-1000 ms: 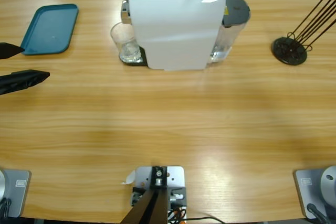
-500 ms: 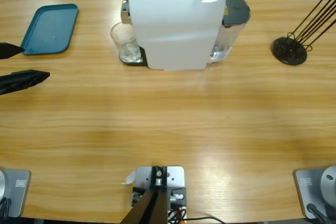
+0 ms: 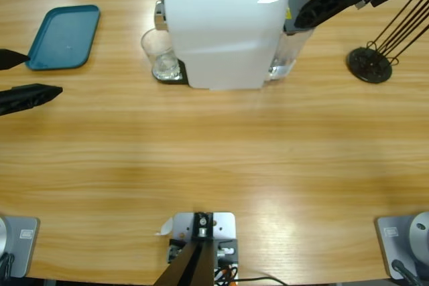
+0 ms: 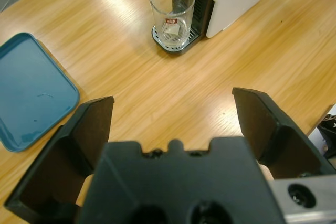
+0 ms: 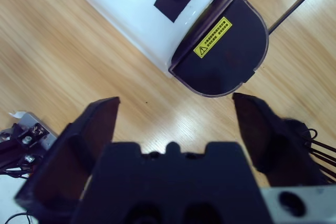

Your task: Pour coffee

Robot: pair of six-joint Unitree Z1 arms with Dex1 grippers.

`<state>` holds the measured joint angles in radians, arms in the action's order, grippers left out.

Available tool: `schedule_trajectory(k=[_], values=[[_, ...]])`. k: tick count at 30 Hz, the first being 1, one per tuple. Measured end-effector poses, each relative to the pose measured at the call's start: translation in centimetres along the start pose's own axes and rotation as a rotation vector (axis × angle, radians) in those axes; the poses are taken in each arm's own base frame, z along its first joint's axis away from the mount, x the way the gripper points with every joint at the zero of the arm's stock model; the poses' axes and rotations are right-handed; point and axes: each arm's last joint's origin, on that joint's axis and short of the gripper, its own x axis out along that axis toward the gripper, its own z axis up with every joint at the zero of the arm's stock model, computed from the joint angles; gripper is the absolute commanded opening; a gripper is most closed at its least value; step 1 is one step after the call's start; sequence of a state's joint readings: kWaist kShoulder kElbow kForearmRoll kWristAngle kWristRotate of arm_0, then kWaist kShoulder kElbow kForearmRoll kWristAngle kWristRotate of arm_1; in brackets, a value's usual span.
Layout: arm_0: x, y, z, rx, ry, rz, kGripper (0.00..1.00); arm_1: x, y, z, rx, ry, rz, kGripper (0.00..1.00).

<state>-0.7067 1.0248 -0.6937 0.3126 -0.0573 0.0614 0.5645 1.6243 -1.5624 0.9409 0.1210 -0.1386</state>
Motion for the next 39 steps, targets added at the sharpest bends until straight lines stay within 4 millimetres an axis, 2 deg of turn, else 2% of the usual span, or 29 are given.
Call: schedule_trajectory(k=[4,5,6,7,9,10,11,15,18,21,25,39], values=[[0.0,0.0,0.1,0.0,-0.002,0.0,0.991,0.0,0.0,0.1,-0.002,-0.007,0.0,0.989],[0.0,0.0,0.1,0.0,-0.002,0.0,0.991,0.0,0.0,0.1,-0.003,-0.01,0.0,0.965],[0.0,0.0,0.1,0.0,-0.002,0.0,0.991,0.0,0.0,0.1,-0.003,-0.012,0.0,0.897],[0.0,0.0,0.1,0.0,-0.002,0.0,0.991,0.0,0.0,0.2,-0.003,-0.014,-0.001,0.756],[0.0,0.0,0.1,0.0,-0.002,0.0,0.991,0.0,0.0,0.2,-0.004,-0.021,-0.002,0.252],[0.0,0.0,0.1,0.0,-0.002,0.0,0.991,-0.1,0.0,0.4,-0.005,-0.027,-0.003,0.038],[0.0,0.0,0.1,0.0,-0.002,0.0,0.991,-0.4,0.0,0.7,-0.007,-0.043,-0.005,0.0],[0.1,0.0,0.1,0.0,0.002,0.0,0.991,-1.4,-0.2,3.2,-0.018,-0.12,-0.016,0.0],[0.2,0.0,0.1,0.0,0.006,0.0,0.991,-0.6,-0.8,6.3,-0.022,-0.142,-0.046,0.0],[0.2,0.0,0.1,0.0,0.007,-0.001,0.991,0.3,-1.2,7.5,-0.025,-0.13,-0.061,0.0],[0.2,0.0,0.1,0.0,0.009,-0.001,0.991,1.6,-1.6,7.8,-0.02,-0.097,-0.105,0.0],[0.6,0.0,0.1,-0.001,0.023,-0.002,0.991,2.4,-1.8,7.8,-0.012,-0.063,-0.134,0.0]])
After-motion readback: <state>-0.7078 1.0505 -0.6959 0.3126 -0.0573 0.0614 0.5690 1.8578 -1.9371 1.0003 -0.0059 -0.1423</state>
